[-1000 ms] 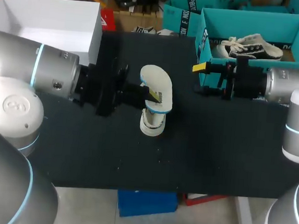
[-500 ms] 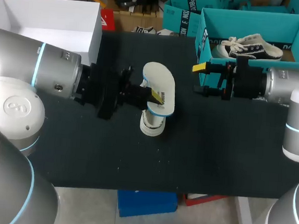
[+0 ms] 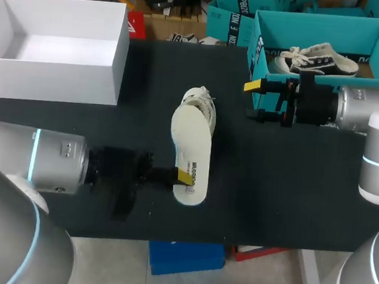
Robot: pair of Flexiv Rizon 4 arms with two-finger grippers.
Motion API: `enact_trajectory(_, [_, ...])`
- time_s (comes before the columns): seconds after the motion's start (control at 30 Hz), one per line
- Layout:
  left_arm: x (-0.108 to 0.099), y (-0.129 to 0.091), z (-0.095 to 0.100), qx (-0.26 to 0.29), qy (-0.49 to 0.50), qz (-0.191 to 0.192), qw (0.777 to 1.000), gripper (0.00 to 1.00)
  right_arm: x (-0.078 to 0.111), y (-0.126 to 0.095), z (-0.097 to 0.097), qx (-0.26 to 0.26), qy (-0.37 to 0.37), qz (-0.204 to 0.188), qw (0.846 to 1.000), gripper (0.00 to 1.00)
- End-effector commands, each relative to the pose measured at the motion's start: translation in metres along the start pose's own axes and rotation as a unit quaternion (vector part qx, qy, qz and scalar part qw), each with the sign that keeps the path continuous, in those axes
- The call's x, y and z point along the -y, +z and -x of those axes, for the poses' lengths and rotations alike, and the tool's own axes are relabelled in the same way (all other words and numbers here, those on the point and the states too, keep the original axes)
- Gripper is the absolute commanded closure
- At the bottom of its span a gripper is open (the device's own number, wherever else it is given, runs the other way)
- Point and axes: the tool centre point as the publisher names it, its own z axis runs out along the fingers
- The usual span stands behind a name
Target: Take the shoe out of the shoebox, open the shoe tongue, remove and reinsert the insole, then place the shoe into the shoebox
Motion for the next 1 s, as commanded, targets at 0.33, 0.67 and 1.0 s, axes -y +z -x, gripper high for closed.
enact_trajectory(0.33, [0.009, 0.012, -0.071, 0.117, 0.076, 0.019, 0.99, 1.0, 0.0, 0.002, 0.001, 0.0, 0.0, 0.001, 1.0, 0.0])
enact_trajectory(0.67, [-0.032, 0.038, -0.079, 0.123, 0.099, 0.002, 0.988, 1.0, 0.0, 0.002, 0.001, 0.0, 0.0, 0.001, 1.0, 0.0])
enact_trajectory(1.0, [-0.062, 0.048, -0.07, 0.108, 0.099, 0.012, 0.989, 1.0, 0.0, 0.002, 0.001, 0.0, 0.0, 0.001, 1.0, 0.0])
